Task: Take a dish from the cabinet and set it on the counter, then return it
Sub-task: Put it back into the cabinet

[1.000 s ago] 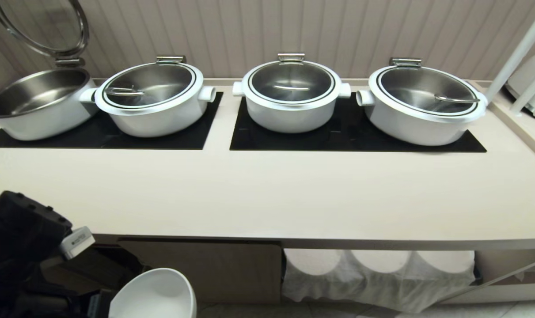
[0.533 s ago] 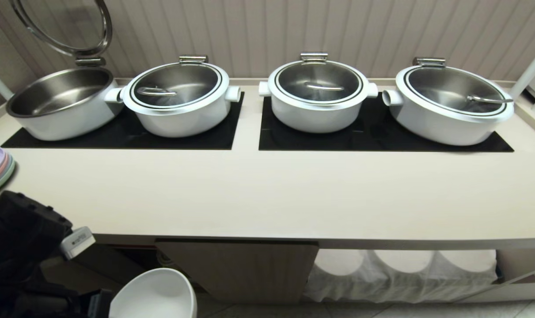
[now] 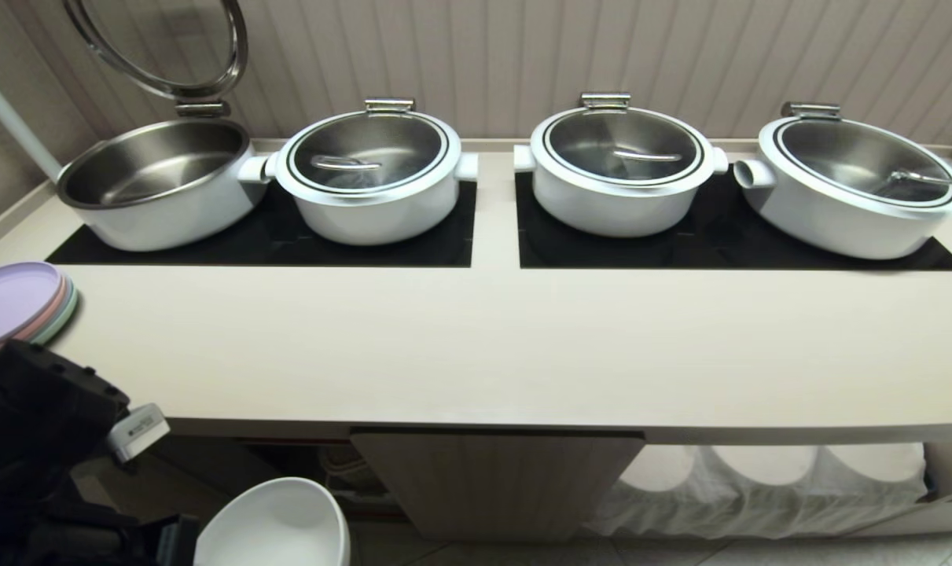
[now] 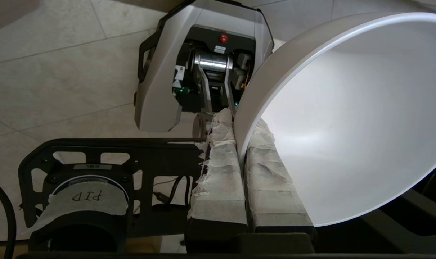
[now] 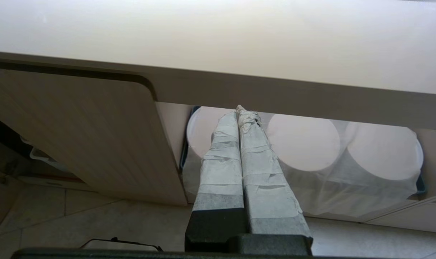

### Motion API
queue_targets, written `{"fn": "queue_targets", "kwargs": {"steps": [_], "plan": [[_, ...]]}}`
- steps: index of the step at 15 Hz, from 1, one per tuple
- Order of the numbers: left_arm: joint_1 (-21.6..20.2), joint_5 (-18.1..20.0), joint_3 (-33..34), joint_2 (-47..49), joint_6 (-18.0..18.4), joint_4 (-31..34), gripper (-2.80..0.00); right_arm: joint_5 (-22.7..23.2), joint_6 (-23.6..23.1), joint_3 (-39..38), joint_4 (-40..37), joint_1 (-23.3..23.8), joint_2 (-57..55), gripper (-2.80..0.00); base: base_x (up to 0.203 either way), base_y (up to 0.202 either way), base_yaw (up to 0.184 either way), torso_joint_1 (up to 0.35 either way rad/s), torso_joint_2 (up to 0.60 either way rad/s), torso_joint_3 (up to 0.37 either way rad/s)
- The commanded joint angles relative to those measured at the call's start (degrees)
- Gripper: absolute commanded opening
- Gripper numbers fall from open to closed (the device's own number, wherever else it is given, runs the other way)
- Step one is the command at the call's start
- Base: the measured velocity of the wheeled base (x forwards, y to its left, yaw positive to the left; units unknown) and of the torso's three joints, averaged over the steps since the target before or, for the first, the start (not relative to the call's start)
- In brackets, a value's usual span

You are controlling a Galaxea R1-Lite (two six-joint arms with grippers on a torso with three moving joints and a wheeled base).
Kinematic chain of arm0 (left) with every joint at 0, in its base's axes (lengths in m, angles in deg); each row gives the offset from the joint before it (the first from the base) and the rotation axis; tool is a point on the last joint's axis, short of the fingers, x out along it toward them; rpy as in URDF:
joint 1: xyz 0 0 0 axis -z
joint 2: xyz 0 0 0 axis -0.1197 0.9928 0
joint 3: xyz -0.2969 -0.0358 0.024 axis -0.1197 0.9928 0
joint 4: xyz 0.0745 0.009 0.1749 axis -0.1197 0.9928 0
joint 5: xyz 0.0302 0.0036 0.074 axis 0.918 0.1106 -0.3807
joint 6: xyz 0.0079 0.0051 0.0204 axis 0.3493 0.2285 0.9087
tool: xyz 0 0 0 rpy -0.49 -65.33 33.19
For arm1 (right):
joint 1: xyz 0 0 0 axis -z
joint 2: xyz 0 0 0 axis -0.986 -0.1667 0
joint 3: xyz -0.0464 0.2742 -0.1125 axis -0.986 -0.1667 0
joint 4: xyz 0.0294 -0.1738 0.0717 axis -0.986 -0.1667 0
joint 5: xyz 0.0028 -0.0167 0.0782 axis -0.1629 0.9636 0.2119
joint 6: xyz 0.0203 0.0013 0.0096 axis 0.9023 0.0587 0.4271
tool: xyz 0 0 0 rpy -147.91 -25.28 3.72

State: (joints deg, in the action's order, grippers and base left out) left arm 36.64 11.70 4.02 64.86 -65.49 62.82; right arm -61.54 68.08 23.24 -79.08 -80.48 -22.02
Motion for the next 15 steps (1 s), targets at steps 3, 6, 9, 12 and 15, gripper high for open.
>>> {"fn": "queue_targets", "kwargs": {"steps": [3,6,9,12,15], "plan": [[-0.1,0.0,0.0,0.0,-0.2,0.2,-2.8,0.0,0.0,0.0,0.0,0.0,0.0,-2.8,0.0,0.198,-0.001,0.004,0.0,0.002],[-0.2,-0.1,0.0,0.0,-0.2,0.2,-2.8,0.0,0.0,0.0,0.0,0.0,0.0,-2.8,0.0,0.198,0.002,-0.001,0.01,0.002],[-0.2,-0.1,0.0,0.0,-0.2,0.2,-2.8,0.0,0.0,0.0,0.0,0.0,0.0,-2.8,0.0,0.197,-0.001,0.002,0.0,0.003],[-0.2,-0.1,0.0,0.0,-0.1,0.2,-2.8,0.0,0.0,0.0,0.0,0.0,0.0,-2.8,0.0,0.156,0.001,0.004,0.0,0.003],[-0.2,-0.1,0.0,0.0,-0.1,0.2,-2.8,0.0,0.0,0.0,0.0,0.0,0.0,-2.8,0.0,0.0,0.0,0.0,0.0,0.0]]}}
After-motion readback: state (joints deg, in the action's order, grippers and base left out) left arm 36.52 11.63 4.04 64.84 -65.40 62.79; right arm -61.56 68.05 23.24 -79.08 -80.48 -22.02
